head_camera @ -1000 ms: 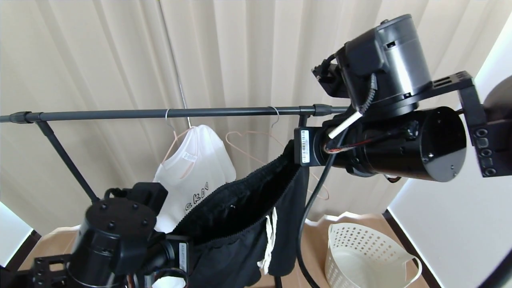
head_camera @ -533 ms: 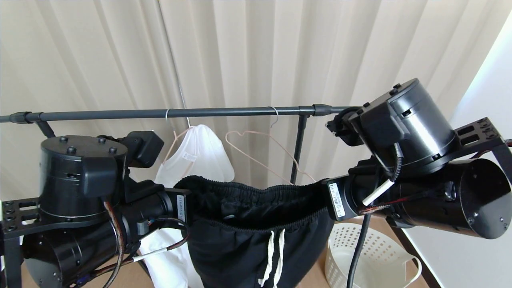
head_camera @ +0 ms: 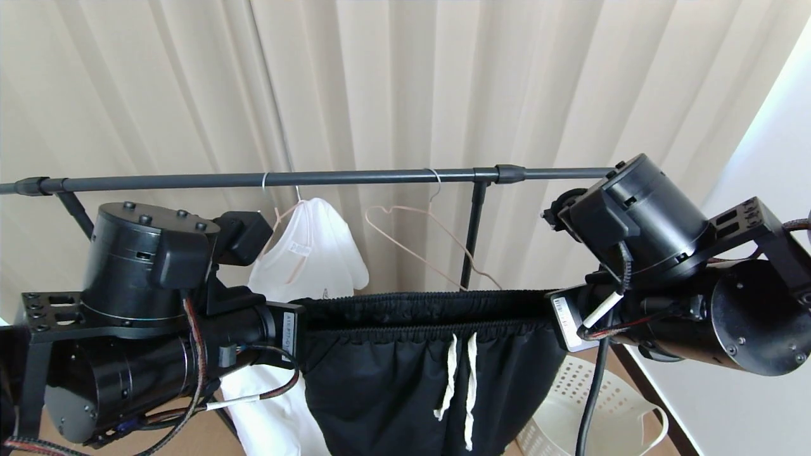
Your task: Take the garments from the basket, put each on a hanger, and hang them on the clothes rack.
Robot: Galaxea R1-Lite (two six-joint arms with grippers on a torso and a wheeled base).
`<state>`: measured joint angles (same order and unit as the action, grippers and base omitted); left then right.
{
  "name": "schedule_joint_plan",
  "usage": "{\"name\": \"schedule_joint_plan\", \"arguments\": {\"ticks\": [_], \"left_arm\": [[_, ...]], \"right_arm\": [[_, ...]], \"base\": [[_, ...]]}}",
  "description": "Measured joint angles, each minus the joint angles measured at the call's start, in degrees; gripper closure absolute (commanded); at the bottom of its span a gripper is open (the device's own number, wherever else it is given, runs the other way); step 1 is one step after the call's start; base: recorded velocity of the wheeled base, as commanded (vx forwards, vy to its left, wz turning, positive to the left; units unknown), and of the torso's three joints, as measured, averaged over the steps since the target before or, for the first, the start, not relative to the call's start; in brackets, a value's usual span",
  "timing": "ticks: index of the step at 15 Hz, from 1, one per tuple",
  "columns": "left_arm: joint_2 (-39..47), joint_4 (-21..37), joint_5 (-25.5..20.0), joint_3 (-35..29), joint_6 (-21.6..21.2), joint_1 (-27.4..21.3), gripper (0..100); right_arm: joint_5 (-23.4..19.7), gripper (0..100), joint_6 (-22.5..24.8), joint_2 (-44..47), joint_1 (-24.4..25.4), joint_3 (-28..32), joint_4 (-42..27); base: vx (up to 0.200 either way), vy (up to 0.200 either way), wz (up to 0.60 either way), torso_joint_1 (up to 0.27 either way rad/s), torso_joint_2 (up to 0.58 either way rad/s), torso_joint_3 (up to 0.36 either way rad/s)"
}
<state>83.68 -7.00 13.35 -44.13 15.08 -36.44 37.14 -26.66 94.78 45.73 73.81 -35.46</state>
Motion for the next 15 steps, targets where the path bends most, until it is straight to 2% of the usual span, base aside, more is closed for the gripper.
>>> {"name": "schedule_joint_plan", "arguments": {"ticks": [4, 8, 11, 15], "left_arm": [[-0.35, 0.66, -3.45, 0.06, -1.26, 3.64, 100], [0.48, 0.55, -4.95, -3.16, -1.40, 4.28, 100], [3.34, 0.66, -8.40, -8.59, -1.40, 4.39, 100], [10.79, 0.68, -11.57, -20.39, -2.06, 4.55, 100]], "right_arm": [[0.07, 100, 0.09, -1.97, -4.25, -0.13, -2.06], [0.00, 100, 0.90, -3.85, -4.52, -3.15, -2.83], [-0.59, 100, 2.00, -5.12, 0.09, -6.53, -3.02], [-9.75, 100, 3.02, -6.47, 9.37, -9.57, -3.93]], "base": [[0.000, 0.000, 0.00, 0.000, 0.00, 0.000], [0.000, 0.000, 0.00, 0.000, 0.00, 0.000], [0.000, 0.000, 0.00, 0.000, 0.00, 0.000], [0.000, 0.000, 0.00, 0.000, 0.00, 0.000]]}}
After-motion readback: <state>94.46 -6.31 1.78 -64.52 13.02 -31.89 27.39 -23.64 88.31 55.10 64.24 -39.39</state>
